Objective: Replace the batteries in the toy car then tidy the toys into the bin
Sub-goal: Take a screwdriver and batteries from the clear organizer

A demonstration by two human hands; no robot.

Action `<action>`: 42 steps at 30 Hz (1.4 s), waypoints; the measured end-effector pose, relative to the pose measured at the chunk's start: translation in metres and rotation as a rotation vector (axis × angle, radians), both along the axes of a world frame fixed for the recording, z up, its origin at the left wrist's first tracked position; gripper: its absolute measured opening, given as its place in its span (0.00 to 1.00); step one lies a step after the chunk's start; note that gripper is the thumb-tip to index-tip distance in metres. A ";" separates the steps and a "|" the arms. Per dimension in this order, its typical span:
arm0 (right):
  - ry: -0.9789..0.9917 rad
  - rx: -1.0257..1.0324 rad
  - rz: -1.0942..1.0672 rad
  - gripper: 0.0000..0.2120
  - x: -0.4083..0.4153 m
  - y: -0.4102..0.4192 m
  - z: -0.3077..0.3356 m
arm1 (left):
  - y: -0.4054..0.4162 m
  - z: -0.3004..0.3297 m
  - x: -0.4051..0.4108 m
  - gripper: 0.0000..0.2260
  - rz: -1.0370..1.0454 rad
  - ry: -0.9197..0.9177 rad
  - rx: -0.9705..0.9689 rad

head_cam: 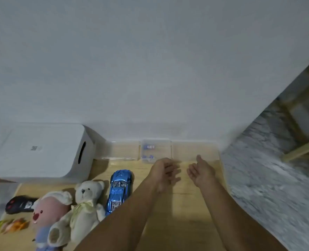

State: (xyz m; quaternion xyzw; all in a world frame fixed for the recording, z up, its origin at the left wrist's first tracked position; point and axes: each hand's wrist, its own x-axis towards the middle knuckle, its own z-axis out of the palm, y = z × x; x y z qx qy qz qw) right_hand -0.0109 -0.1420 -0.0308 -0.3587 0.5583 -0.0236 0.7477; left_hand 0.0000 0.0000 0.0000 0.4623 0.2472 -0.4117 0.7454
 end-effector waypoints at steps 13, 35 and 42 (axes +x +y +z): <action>0.053 -0.070 -0.004 0.05 0.013 -0.022 -0.008 | -0.030 -0.006 0.008 0.25 0.265 0.164 -0.164; 0.004 -0.087 -0.077 0.09 0.004 -0.043 0.002 | -0.066 -0.031 0.028 0.07 0.287 0.193 0.213; -0.004 -0.107 -0.071 0.13 0.001 -0.043 -0.001 | -0.074 -0.043 0.032 0.09 0.259 0.173 0.342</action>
